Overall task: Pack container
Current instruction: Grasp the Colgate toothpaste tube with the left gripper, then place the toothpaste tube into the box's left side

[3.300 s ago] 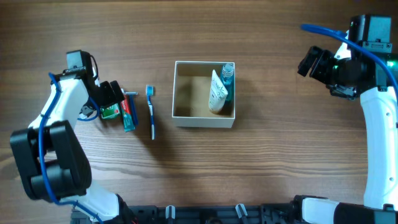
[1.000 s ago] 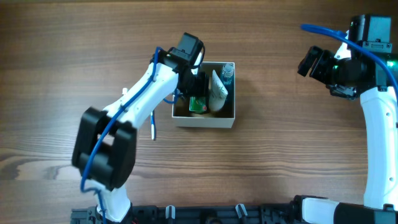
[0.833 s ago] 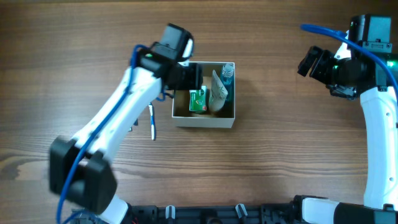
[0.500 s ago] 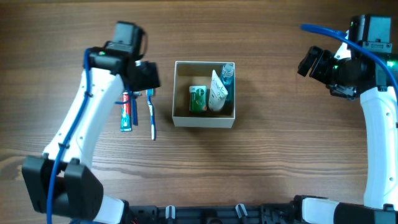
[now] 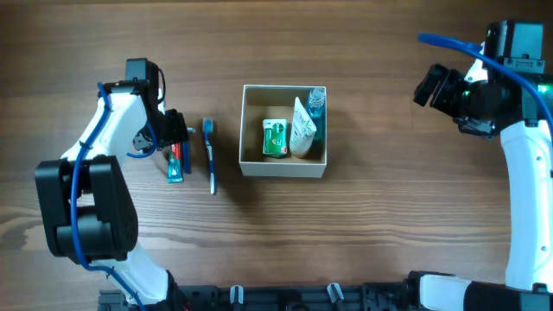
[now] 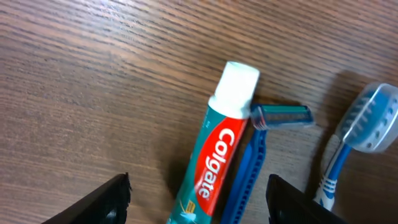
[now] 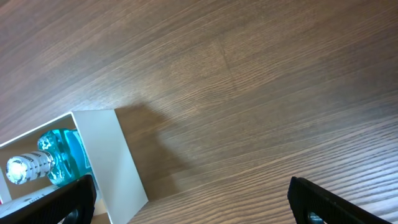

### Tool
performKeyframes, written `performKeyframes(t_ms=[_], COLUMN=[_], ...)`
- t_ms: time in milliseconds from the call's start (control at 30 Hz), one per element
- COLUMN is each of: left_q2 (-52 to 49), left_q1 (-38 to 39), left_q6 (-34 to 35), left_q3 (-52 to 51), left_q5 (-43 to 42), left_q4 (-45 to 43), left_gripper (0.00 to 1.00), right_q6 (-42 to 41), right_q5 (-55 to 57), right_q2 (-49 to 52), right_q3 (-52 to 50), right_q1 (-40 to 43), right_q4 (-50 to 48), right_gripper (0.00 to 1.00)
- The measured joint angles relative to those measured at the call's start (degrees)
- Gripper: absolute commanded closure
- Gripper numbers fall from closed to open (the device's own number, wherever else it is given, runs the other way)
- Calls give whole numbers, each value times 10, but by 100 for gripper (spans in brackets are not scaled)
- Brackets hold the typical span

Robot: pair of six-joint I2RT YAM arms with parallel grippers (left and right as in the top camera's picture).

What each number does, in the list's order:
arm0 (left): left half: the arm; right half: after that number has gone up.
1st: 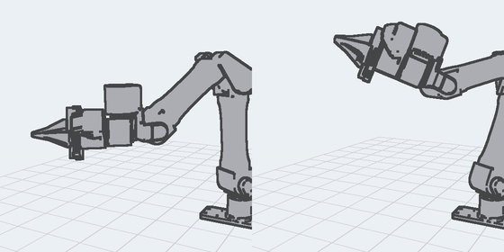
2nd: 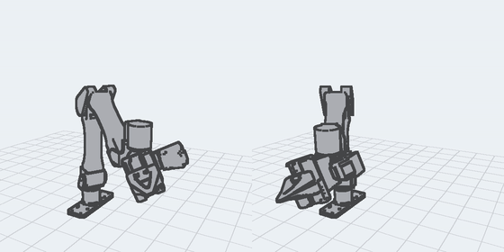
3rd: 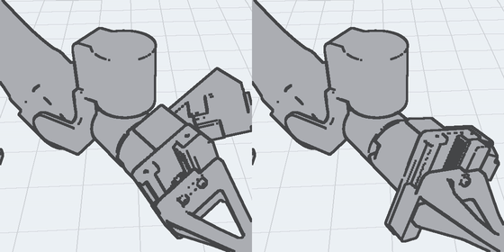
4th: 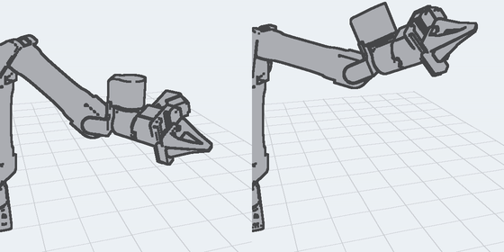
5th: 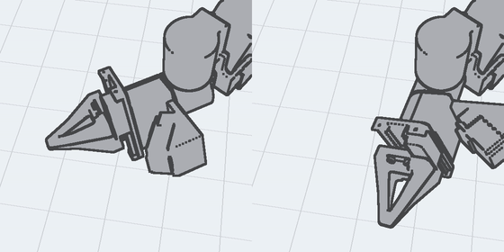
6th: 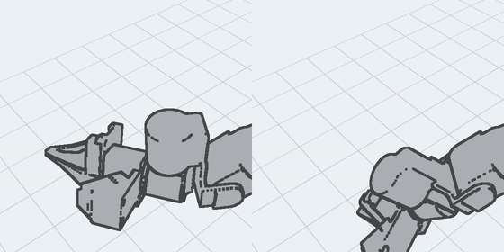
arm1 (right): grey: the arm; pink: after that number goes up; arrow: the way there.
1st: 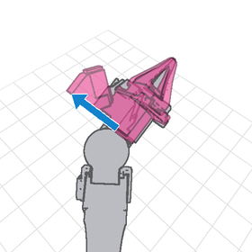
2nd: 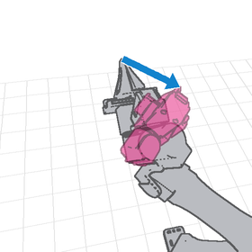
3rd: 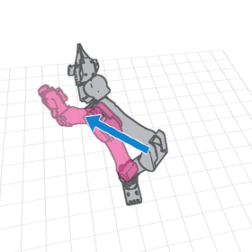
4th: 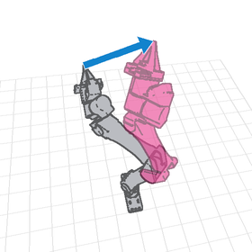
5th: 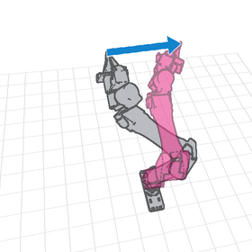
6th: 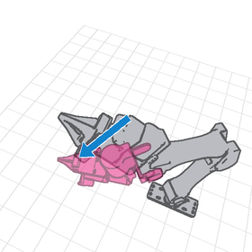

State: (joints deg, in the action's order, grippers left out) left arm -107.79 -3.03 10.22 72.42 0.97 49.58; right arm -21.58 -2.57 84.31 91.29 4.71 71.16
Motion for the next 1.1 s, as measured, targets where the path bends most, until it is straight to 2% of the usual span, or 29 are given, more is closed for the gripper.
performKeyframes(t_ms=[200,233,333,467,633,667,733,800,933,1100], left_q2=[-12,-21,-42,-44,-56,-56,-56,-56,-54,-31], left_q1=[-7,-7,-9,-9,-9,-9,-9,-9,-9,-8], left_q6=[-19,-22,-30,-35,-36,-36,-36,-37,-35,-29], left_q3=[0,0,2,3,3,3,3,3,8,41], left_q5=[1,1,0,1,3,3,3,4,5,-24], left_q4=[-20,-23,-32,-33,-24,-20,-13,-7,12,108], left_gripper=[30,32,49,63,60,64,83,92,93,92], right_q6=[0,0,0,0,0,0,0,0,0,0], right_q5=[0,0,0,0,0,0,0,0,0,0], right_q2=[0,0,0,0,0,0,0,0,0,0], right_q3=[0,0,0,0,0,0,0,0,0,0], right_q1=[0,0,0,0,0,0,0,0,0,0], right_q4=[0,0,0,0,0,0,0,0,0,0], right_gripper=[0,0,0,0,0,0,0,0,0,0])
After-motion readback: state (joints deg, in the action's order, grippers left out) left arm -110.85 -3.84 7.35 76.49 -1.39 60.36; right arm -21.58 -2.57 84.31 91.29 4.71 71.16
